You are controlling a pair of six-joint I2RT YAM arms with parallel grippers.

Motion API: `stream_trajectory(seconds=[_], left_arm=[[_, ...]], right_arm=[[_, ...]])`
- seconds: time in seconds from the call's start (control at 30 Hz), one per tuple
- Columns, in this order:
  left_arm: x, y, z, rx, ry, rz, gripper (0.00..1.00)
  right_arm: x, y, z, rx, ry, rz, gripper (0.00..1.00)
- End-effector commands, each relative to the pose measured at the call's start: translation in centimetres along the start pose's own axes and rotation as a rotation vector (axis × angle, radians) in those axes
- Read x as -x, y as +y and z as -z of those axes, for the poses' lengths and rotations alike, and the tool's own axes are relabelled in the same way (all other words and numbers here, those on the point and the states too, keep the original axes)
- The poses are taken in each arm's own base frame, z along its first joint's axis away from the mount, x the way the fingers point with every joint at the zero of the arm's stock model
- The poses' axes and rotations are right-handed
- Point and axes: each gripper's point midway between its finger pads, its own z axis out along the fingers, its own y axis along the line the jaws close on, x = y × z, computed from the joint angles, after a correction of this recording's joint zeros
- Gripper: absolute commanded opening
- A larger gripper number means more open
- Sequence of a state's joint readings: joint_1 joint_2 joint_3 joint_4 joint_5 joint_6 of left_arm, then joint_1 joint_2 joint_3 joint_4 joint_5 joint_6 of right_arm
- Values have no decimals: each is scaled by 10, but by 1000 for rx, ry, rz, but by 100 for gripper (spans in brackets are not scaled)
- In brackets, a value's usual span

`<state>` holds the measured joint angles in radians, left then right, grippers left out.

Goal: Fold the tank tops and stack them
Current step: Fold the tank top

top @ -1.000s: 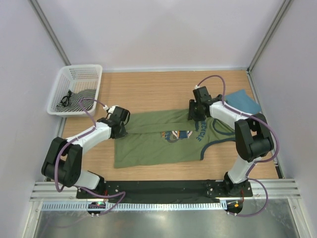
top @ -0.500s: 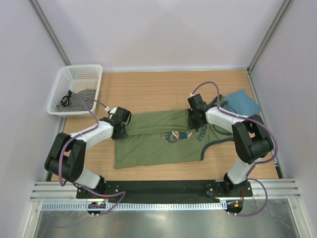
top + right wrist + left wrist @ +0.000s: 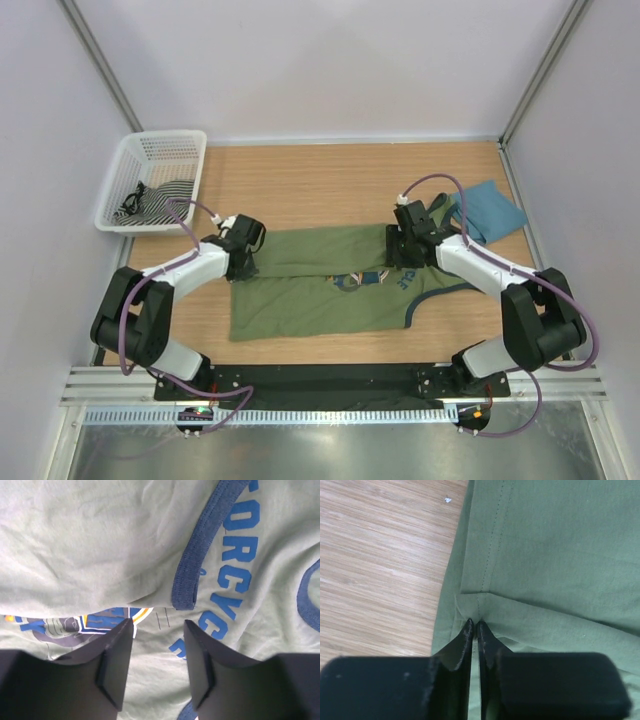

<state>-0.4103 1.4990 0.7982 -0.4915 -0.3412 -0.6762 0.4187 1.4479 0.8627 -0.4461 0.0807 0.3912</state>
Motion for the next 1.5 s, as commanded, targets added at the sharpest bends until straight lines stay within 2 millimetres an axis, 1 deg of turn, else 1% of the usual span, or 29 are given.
stream_trajectory(seconds=[0.0, 0.03, 0.07, 0.13, 0.17, 0.2, 0.23, 0.37, 0.43, 0.47, 0.53, 0.57, 0.6, 0.67, 0.73, 0.77, 0.93, 0.97, 1.07, 1.1, 1.13, 1.17, 1.2, 1.27, 1.3, 1.37, 1.4, 1.43, 1.47], left_arm=[[14, -1, 7, 10, -38, 15, 10], [15, -1, 9, 8, -42, 15, 13], [20, -2, 14, 0, -59, 25, 23], [25, 2, 20, 8, -84, 38, 34], [31, 2, 26, 3, -109, 49, 46], [34, 4, 29, 8, -121, 62, 51], [37, 8, 31, 30, -135, 72, 55], [60, 2, 44, 11, -189, 120, 59], [67, 0, 41, 25, -182, 117, 60], [81, -4, 45, 28, -207, 128, 61], [84, -7, 35, 62, -189, 108, 67], [95, -10, 35, 62, -200, 118, 67], [93, -12, 23, 82, -174, 106, 67], [100, -16, 14, 88, -165, 110, 67], [98, -20, -3, 100, -132, 106, 65], [105, -20, -6, 101, -136, 121, 65], [113, -22, -35, 104, -82, 144, 60], [108, -22, -47, 118, -54, 138, 59], [111, -19, -58, 124, -21, 155, 53], [112, -22, -69, 113, 4, 168, 38], [112, -22, -69, 113, 4, 169, 38], [110, -23, -75, 116, 16, 163, 33], [115, -26, -76, 109, 9, 168, 19], [116, -27, -85, 118, 21, 169, 5], [127, -28, -86, 111, 6, 189, 0], [136, -29, -91, 99, 7, 208, 0], [148, -31, -97, 94, -5, 227, 0], [155, -34, -100, 87, -10, 231, 0], [161, -35, -102, 86, -13, 238, 0]], right_arm=[[8, 2, 5, -2, -33, -3, 52], [11, 1, 4, -7, -39, -8, 52], [15, 2, 5, -12, -46, -12, 53], [27, 4, 6, -18, -69, -20, 53], [30, 5, 5, -23, -70, -24, 55], [41, 7, 7, -26, -93, -30, 60], [45, 8, 8, -33, -98, -34, 61], [71, 11, 9, -52, -144, -60, 65], [74, 5, -2, -97, -134, -72, 66], [80, 4, -3, -112, -138, -81, 66], [78, -5, -16, -166, -116, -90, 65], [80, -8, -19, -175, -115, -99, 65], [82, -13, -25, -179, -118, -118, 64], [83, -15, -30, -161, -116, -139, 63], [86, -22, -36, -164, -111, -162, 63], [86, -23, -38, -160, -103, -165, 61], [84, -27, -54, -138, -74, -186, 59], [81, -29, -59, -139, -62, -192, 59], [79, -31, -68, -135, -51, -209, 57], [84, -32, -77, -125, -49, -226, 54], [85, -35, -77, -128, -50, -231, 54], [80, -37, -86, -136, -27, -237, 51], [89, -36, -88, -126, -35, -247, 50], [89, -42, -100, -136, -12, -259, 47], [101, -41, -102, -126, -27, -268, 45], [108, -45, -108, -127, -24, -280, 41], [106, -47, -118, -135, -2, -282, 39], [125, -45, -118, -124, -32, -288, 39], [130, -45, -121, -125, -26, -289, 39]])
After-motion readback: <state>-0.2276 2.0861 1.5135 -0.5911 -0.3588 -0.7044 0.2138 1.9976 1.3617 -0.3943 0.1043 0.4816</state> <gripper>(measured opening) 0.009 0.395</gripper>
